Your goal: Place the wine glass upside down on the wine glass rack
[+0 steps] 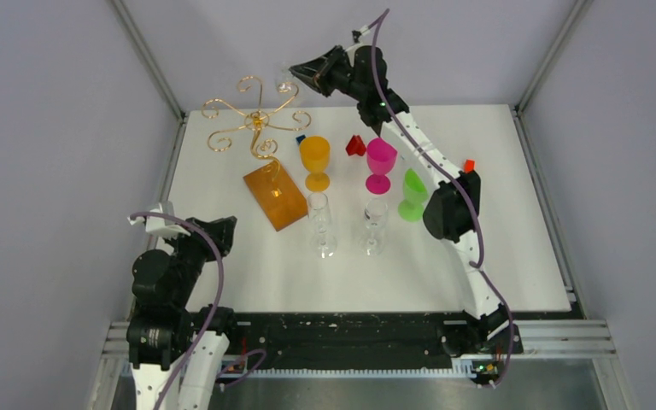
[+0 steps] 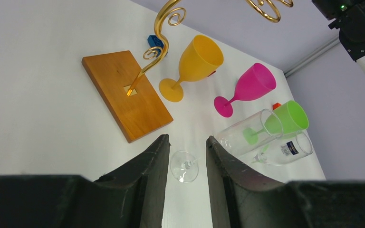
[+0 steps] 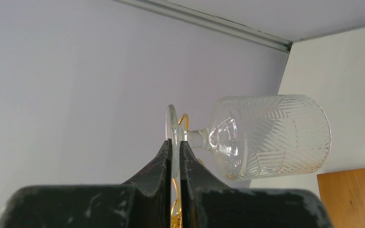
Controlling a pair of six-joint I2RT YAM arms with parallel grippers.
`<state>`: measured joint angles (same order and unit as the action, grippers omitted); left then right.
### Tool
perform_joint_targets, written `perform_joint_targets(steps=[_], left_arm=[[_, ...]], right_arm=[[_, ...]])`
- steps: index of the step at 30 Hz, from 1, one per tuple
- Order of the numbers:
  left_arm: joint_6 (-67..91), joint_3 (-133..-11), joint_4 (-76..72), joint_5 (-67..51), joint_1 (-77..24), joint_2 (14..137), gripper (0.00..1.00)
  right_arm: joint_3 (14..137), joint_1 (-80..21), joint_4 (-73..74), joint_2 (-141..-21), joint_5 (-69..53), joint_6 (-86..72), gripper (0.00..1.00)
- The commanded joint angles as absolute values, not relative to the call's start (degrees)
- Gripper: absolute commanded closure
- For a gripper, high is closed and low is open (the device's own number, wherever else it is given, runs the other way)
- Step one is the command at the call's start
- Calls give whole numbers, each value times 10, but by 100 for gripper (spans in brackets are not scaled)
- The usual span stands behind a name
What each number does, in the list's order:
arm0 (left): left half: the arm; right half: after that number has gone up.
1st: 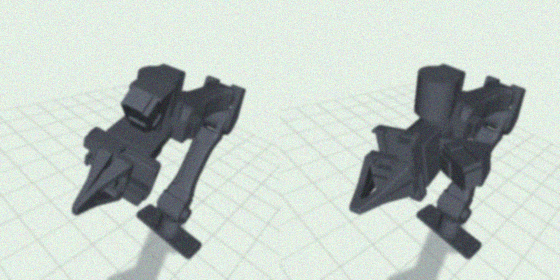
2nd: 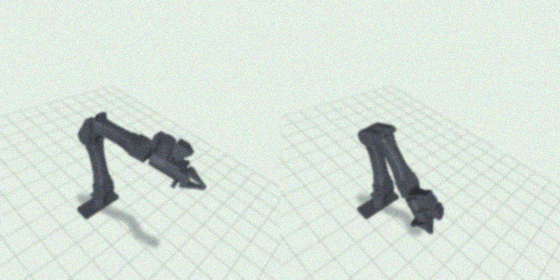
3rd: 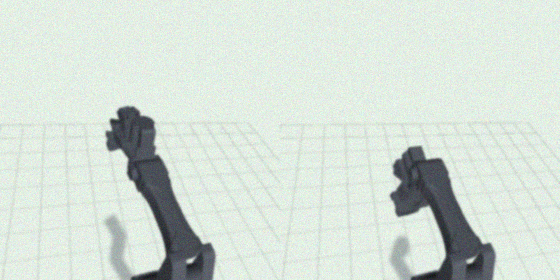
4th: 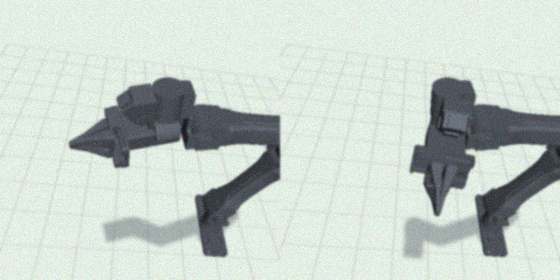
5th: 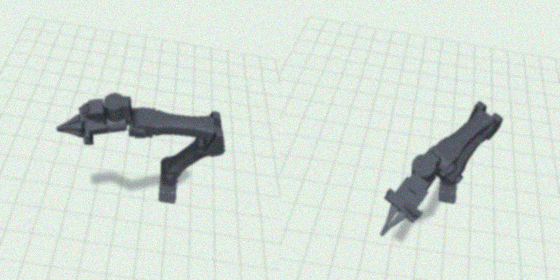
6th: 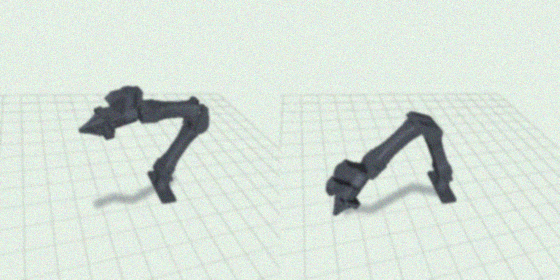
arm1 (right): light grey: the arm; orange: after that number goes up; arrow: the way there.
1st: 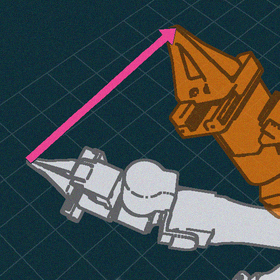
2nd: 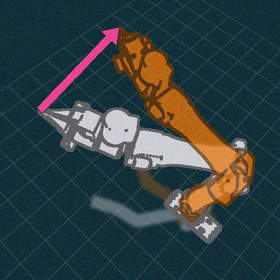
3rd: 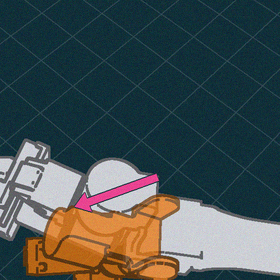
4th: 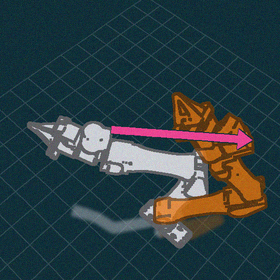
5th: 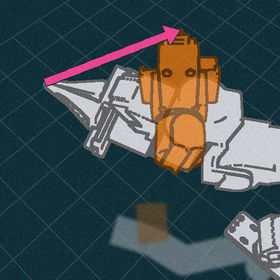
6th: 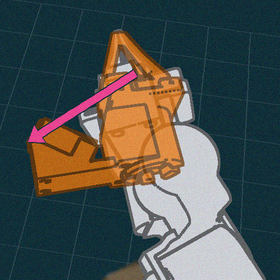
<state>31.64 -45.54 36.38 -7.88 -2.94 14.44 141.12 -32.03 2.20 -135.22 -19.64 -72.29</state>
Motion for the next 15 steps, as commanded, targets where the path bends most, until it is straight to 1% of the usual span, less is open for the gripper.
perform_joint_targets(steps=[1,15], left_arm=[[322,-452,332,-85,-30,140,60],[322,-443,328,-86,-30,139,60]], right_arm=[[1452,-330,-26,-1350,-223,-733,100],[1459,-331,-23,-1365,-261,-745,100]])
